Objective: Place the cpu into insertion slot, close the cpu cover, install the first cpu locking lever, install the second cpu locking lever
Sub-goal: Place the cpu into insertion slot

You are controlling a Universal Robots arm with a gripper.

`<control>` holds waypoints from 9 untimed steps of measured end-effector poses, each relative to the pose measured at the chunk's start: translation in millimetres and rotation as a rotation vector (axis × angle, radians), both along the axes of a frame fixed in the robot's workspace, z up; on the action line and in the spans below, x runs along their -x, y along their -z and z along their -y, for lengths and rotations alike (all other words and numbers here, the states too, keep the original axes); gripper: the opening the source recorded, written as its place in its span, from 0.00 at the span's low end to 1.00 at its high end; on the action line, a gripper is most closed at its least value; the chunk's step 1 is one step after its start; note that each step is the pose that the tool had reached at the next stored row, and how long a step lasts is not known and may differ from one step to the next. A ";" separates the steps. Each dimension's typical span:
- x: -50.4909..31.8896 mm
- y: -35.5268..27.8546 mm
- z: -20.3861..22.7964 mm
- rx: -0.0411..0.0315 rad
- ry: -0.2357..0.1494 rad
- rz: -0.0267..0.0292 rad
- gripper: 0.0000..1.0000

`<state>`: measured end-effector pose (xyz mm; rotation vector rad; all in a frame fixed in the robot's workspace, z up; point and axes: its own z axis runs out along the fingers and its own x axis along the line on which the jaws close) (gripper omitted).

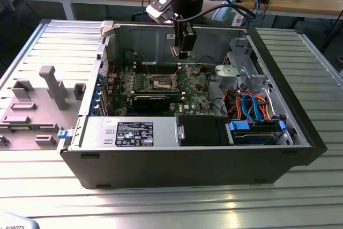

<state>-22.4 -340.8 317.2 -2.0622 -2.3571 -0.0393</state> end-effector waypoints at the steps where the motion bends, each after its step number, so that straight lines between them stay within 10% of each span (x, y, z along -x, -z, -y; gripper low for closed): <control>1: 0.0 0.0 0.0 0.0000 0.001 0.0000 0.54; 9: 0.0 0.1 0.0 0.0000 0.007 0.0000 0.54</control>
